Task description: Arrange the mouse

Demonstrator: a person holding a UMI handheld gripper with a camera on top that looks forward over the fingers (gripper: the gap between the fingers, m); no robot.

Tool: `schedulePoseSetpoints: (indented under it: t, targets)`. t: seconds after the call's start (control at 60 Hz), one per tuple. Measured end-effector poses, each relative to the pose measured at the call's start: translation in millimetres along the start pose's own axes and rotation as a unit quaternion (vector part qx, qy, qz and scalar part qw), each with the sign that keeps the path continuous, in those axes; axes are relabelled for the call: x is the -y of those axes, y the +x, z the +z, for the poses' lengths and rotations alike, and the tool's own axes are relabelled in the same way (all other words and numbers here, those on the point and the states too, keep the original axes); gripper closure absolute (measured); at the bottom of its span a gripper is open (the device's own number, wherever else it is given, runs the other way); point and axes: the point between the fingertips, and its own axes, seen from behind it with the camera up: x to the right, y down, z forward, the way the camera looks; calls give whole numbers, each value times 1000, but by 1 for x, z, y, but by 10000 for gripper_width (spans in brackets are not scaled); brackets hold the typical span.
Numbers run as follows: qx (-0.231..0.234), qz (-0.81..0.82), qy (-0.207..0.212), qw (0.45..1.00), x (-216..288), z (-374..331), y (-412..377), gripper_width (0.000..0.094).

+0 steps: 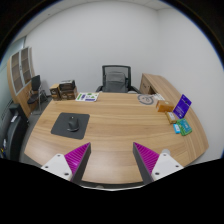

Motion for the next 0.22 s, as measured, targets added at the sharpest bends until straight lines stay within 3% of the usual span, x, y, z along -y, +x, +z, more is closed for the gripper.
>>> schedulePoseSetpoints:
  t: [0.217]
  targets:
    - [-9, 13, -5, 1000, -30, -26, 20, 82]
